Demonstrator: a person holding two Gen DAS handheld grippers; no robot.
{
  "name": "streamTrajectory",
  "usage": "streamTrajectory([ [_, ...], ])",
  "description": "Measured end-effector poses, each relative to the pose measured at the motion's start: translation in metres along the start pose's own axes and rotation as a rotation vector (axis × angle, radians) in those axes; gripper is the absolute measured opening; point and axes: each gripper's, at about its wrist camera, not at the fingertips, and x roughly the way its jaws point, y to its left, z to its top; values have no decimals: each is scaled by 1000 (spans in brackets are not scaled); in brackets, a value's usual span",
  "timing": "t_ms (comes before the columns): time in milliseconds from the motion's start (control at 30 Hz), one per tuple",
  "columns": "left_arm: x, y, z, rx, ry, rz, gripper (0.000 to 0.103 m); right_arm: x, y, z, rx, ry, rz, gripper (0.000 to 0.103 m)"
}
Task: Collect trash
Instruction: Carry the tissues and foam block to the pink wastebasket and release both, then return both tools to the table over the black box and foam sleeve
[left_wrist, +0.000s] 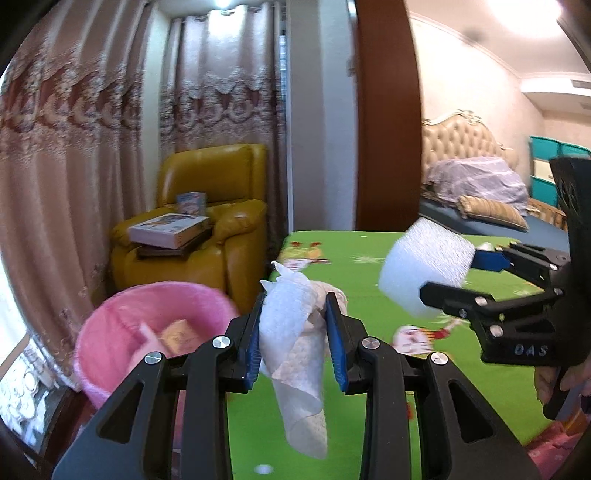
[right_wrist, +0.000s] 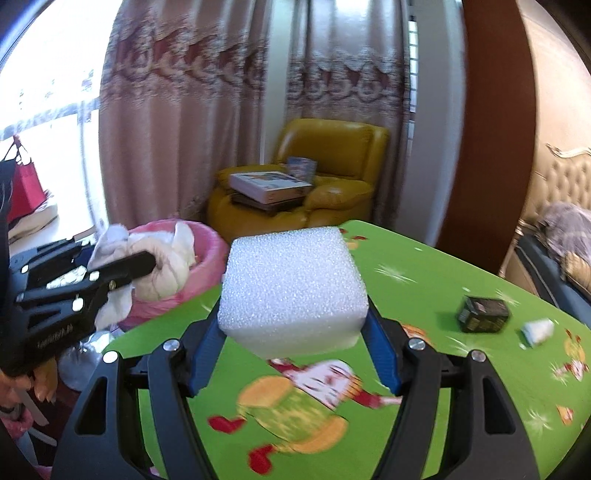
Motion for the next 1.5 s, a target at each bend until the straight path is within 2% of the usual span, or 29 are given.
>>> streamTrajectory([
  [367,0,91,1,-64,10,149,29,54,54,34,-80,-5,122,67],
  [500,9,120,1,-87,26,174,29,86,71,54,-75,7,193,67],
  [767,36,178,4,-170,61,202,29,148,96,80,-100,54,205,67],
  [967,55,198,11,-185,74,205,31,175,113,85,-122,73,222,68],
  [1000,57,201,12,-187,75,211,36,178,115,86,-123,72,235,69],
  [1067,61,209,13,-198,75,226,61,182,115,85,-131,61,276,81],
  [1100,62,211,13,-207,66,232,78,182,114,85,-130,55,266,82],
  [1200,56,217,12,-237,57,253,80,177,101,84,-84,48,279,82],
  [1333,47,211,8,-204,66,301,84,158,72,80,-36,29,256,82],
  [1433,42,199,6,-185,76,307,89,136,48,71,-17,21,217,82],
  [1500,40,189,7,-179,77,294,89,124,33,65,-15,20,190,82],
])
